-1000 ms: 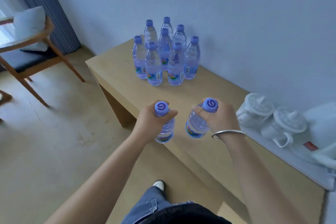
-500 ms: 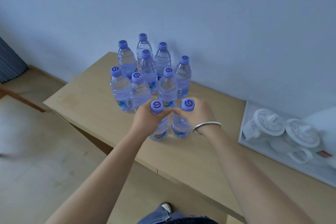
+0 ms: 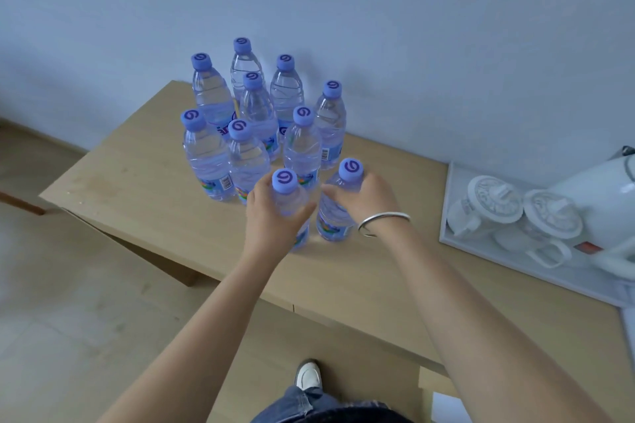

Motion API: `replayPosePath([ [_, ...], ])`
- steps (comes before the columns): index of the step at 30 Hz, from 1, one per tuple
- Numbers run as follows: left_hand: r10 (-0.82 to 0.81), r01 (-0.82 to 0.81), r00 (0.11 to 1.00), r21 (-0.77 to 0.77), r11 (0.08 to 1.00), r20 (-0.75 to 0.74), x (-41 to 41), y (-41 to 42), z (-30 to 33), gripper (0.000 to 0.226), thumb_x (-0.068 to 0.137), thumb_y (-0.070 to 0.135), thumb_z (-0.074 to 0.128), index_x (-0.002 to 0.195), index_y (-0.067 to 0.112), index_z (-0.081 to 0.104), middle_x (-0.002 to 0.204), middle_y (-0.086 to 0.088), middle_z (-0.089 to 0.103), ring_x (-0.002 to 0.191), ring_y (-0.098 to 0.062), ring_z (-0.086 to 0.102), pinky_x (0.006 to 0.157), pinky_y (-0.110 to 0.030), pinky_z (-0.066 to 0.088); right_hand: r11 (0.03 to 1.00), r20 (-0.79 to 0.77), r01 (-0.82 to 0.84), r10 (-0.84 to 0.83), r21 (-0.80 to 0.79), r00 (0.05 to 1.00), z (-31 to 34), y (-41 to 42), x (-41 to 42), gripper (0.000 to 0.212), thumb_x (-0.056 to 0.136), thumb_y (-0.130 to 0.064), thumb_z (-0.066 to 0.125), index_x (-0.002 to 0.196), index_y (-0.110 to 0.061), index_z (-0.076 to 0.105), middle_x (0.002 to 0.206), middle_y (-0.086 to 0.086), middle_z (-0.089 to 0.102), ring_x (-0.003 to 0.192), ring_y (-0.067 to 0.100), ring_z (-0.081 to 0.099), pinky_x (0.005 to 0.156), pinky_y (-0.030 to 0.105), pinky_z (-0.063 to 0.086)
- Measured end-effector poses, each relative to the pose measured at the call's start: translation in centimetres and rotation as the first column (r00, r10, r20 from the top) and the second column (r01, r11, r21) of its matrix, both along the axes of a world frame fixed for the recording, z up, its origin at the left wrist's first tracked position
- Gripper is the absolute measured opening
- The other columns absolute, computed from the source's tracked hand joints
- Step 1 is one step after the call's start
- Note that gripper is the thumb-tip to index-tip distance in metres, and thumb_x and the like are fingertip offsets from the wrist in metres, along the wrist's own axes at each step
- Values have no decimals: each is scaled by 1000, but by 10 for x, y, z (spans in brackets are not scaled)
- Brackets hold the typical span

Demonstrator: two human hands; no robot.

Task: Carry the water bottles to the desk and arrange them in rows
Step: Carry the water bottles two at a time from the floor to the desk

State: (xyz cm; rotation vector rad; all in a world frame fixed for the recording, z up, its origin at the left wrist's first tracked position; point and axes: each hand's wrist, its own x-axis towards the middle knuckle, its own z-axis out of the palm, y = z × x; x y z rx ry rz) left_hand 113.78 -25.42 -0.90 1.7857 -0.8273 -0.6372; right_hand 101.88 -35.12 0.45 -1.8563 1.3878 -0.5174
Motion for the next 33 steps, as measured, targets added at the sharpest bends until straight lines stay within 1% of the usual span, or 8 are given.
replayPosePath([
  [2, 26, -26, 1000, 52, 998, 4, -5, 9, -8, 72, 72, 28, 76, 133, 21, 38, 128, 7, 42, 122, -11, 38, 99, -20, 34, 997, 72, -27, 22, 70, 997, -3, 6, -9, 36, 70, -36, 74, 99, -24, 57, 89, -10, 62, 77, 8, 60, 62, 13, 40],
  [4, 32, -31, 999, 80, 996, -11, -12, 20, -15, 87, 74, 27, 74, 144, 21, 23, 143, 1, 28, 132, -13, 28, 102, -17, 26, 996, 86, -29, 21, 86, 996, -7, 14, -21, 45, 72, -32, 73, 111, -27, 52, 98, -13, 57, 86, 7, 59, 66, 13, 38],
  [7, 49, -48, 999, 57, 997, -6, -28, 35, -19, 86, 79, 20, 69, 146, 21, 16, 144, -4, 25, 130, -12, 28, 87, -1, 23, 994, -12, 2, -1, 106, 1000, -15, 27, -43, 65, 78, -37, 68, 135, -21, 41, 124, -4, 53, 111, 15, 52, 83, 23, 37],
  [11, 36, -42, 997, -82, 996, -71, -51, 48, -12, 76, 81, 8, 64, 144, 19, 21, 135, 1, 29, 130, -13, 32, 104, -27, 29, 986, -55, 41, -32, 164, 998, -20, 47, -73, 63, 81, -37, 65, 136, -16, 42, 131, 5, 53, 116, 20, 53, 93, 29, 39],
  [15, -88, 89, 996, -130, 988, 10, -87, 57, -9, 57, 82, 7, 60, 134, 16, 39, 123, 10, 39, 121, -9, 38, 91, -2, 26, 973, -51, 136, -129, 188, 990, -19, 79, -121, 46, 83, -32, 62, 125, -14, 53, 122, 5, 60, 102, 14, 56, 84, 23, 38],
  [19, -324, 323, 946, -110, 940, 8, -146, 74, -12, 40, 85, 10, 60, 123, 15, 47, 119, 8, 49, 117, -8, 43, 82, 5, 23, 959, -51, 251, -246, 132, 968, -18, 131, -188, 40, 85, -29, 62, 121, -14, 56, 113, 2, 61, 98, 15, 58, 86, 26, 42],
  [25, -684, 686, 727, -77, 723, 51, -253, 134, -6, 36, 85, 11, 62, 119, 13, 53, 116, 4, 55, 110, -5, 49, 80, 7, 25, 801, -33, 582, -583, 141, 812, -17, 259, -311, 33, 85, -28, 61, 115, -17, 60, 103, -4, 61, 92, 12, 57, 82, 23, 39],
  [33, -943, 944, 328, -55, 325, 55, -392, 233, 10, 30, 87, 16, 58, 117, 20, 55, 113, 12, 56, 106, -2, 50, 85, -10, 33, 438, 17, 889, -898, 135, 440, -10, 440, -425, 30, 85, -22, 64, 112, -11, 60, 103, 1, 60, 92, 12, 56, 85, 24, 39],
])
